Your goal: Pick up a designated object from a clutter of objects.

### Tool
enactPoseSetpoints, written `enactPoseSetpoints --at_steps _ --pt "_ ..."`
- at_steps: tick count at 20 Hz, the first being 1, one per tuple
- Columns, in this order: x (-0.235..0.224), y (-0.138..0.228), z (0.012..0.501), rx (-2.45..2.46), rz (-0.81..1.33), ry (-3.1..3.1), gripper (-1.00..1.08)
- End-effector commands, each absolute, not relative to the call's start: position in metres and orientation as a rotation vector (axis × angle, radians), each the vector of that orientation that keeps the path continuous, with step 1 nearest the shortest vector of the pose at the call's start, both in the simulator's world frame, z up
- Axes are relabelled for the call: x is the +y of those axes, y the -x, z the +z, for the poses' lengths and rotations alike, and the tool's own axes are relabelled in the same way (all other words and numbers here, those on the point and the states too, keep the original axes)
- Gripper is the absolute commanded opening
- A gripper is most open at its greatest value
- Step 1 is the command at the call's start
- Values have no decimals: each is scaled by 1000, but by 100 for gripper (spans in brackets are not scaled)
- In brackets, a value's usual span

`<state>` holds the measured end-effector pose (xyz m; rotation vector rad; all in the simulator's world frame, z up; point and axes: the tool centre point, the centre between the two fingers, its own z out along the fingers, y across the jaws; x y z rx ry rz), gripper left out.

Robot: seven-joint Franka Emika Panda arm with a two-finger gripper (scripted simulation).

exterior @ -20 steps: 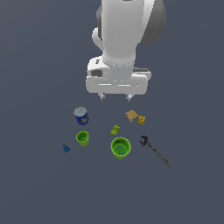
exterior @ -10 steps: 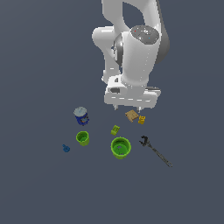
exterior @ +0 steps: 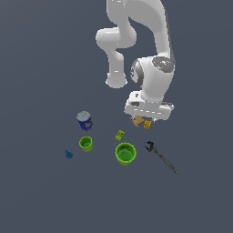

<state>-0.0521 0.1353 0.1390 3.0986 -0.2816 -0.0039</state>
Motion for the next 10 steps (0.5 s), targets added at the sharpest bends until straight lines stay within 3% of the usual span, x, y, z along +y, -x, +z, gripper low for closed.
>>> enactPoseSetpoints --at_steps 1,10 --pt "150 64 121 -314 1 -3102 100" --pt "181 98 81 -387 1 -3112 100"
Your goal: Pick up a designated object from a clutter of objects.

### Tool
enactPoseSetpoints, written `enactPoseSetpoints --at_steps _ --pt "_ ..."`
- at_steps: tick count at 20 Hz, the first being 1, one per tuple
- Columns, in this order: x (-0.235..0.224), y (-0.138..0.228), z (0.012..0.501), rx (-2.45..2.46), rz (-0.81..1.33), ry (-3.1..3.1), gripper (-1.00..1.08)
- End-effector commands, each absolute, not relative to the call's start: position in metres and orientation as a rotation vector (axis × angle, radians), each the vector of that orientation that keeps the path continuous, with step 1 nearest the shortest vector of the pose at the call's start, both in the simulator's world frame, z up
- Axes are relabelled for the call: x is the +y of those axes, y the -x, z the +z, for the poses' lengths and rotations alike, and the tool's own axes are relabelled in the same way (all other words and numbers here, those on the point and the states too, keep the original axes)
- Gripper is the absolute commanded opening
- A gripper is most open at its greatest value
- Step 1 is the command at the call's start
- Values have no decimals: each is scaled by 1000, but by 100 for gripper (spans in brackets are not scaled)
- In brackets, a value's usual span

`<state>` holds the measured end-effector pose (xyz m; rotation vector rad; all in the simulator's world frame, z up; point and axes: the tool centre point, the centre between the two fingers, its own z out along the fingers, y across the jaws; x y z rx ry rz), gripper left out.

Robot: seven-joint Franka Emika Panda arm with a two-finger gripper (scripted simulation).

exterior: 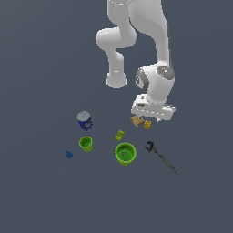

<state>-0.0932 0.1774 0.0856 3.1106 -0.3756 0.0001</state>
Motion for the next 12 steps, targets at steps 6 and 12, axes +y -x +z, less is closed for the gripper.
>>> enactPoseSetpoints --at_steps 6,12 --pt "188 106 72 -405 0 -3115 100" --pt "187 106 69 -402 -1 -3115 100"
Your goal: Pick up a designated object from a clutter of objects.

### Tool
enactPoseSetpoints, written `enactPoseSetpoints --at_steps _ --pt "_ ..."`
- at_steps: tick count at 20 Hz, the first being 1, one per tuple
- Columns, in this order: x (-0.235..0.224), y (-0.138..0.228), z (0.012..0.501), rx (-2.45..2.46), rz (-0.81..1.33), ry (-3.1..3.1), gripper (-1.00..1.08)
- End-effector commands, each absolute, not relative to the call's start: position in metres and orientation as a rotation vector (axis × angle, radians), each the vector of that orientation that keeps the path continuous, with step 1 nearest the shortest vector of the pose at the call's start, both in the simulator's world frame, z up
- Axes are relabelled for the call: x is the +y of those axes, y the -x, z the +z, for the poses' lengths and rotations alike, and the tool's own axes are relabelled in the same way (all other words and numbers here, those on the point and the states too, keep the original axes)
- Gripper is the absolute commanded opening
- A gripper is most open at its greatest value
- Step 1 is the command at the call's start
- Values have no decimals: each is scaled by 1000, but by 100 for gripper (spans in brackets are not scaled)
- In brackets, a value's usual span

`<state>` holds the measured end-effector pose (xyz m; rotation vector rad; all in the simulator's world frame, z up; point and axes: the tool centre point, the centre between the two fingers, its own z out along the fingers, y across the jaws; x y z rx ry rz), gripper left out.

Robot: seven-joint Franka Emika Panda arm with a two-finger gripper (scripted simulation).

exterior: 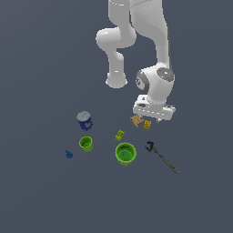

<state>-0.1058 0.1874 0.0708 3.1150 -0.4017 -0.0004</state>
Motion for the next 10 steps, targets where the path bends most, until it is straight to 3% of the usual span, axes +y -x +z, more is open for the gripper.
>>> enactPoseSetpoints --at_steps 1,10 --pt "187 106 66 -402 -1 -3115 100" --pt "188 107 32 -404 -1 -3115 100"
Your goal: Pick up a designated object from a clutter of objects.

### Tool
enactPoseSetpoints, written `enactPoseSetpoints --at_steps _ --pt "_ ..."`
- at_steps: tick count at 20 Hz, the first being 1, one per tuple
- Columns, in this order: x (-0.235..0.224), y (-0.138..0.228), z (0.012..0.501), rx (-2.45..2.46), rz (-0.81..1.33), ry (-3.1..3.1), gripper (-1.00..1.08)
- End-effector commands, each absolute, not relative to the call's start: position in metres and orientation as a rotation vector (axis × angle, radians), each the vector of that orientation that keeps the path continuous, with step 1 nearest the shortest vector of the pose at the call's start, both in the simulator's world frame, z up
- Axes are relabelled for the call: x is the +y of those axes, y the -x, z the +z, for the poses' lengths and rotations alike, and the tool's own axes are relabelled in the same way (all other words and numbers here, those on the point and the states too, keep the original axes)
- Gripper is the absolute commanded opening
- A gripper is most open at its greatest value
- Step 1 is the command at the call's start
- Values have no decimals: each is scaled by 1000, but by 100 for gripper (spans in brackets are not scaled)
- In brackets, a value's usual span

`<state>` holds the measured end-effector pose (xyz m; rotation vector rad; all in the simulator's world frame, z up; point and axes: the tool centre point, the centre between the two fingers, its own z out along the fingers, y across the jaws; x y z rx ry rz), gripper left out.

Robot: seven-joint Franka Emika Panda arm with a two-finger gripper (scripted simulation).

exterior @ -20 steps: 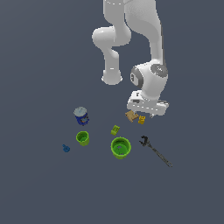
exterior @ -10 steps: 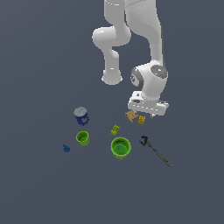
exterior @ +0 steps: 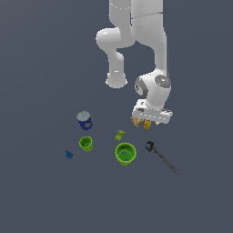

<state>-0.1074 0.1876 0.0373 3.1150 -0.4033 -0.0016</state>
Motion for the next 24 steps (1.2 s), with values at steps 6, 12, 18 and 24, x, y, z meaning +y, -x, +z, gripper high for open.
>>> enactPoseSetpoints --at_steps 6,12,18,24 --pt "188 107 23 -404 0 -3115 100" --pt "188 107 23 -404 0 -3115 -100" --pt "188 107 31 -407 11 -3116 -100" --pt "180 106 41 -407 11 -3116 -100"
